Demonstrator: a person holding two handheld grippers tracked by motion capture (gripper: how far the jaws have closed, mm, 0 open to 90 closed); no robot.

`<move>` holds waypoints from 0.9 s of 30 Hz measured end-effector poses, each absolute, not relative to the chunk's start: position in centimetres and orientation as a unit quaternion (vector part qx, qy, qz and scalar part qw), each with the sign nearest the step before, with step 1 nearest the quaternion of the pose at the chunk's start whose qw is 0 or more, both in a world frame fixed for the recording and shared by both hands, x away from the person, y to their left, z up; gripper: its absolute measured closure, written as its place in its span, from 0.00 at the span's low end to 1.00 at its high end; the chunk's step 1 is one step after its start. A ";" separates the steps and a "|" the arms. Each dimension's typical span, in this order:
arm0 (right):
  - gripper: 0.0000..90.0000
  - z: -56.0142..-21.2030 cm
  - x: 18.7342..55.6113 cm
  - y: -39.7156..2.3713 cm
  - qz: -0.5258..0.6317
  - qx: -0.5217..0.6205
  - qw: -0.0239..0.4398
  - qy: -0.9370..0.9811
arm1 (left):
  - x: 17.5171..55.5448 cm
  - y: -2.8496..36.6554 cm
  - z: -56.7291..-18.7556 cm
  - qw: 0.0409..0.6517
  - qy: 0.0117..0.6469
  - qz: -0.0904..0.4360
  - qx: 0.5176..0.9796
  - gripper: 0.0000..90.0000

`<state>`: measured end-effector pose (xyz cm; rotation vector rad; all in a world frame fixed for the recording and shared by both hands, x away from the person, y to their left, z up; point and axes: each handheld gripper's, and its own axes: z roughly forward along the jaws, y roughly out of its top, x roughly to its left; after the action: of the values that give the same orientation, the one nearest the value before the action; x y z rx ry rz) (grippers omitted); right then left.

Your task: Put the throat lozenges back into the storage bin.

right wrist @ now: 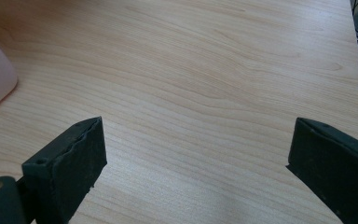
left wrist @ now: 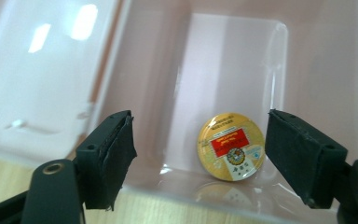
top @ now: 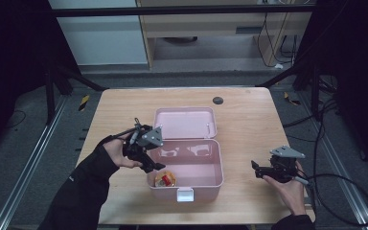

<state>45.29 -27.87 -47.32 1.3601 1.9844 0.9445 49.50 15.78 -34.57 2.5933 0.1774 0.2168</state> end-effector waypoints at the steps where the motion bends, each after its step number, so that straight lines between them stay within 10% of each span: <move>1: 0.05 -47.3 45.3 -27.9 0.351 0.506 0.275 0.738 | 49.5 16.2 -34.3 0.268 0.071 0.085 0.957 0.26; 27: 0.05 -47.0 45.1 -28.3 0.359 0.518 0.276 0.726 | 49.3 27.4 -36.7 0.338 0.247 0.152 0.895 0.26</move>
<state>45.11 -28.26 -47.03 1.3904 1.9502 0.9639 49.33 27.42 -36.73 2.3317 0.6442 0.3953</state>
